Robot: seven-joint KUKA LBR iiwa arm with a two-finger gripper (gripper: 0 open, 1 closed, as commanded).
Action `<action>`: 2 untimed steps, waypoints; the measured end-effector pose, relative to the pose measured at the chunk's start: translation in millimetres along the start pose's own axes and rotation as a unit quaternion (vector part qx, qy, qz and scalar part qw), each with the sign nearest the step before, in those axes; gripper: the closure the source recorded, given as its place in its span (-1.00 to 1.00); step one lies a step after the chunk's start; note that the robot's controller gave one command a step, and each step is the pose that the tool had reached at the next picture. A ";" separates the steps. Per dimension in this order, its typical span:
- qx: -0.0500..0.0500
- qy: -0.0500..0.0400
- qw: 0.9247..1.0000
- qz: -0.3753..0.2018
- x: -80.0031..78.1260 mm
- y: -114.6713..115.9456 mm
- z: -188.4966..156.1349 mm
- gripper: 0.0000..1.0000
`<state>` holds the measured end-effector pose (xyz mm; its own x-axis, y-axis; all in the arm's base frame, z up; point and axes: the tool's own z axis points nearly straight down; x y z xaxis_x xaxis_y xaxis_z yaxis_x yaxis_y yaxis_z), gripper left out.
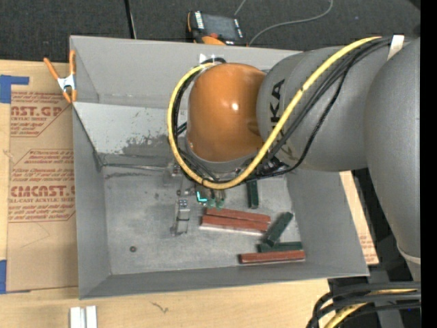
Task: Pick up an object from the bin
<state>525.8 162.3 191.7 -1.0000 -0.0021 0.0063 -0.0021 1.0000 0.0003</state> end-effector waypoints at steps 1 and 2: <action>0.002 0.000 0.998 -0.056 -6.6 -51.1 105.8 -1.00; 0.002 -0.002 0.998 -0.059 10.4 -147.9 123.2 -1.00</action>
Offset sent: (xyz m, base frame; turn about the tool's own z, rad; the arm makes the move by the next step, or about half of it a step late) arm 0.0078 -0.0487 -0.1009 -0.1141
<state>514.9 14.5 68.5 -0.9928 -0.1198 0.0031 -0.1198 0.9928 -0.0033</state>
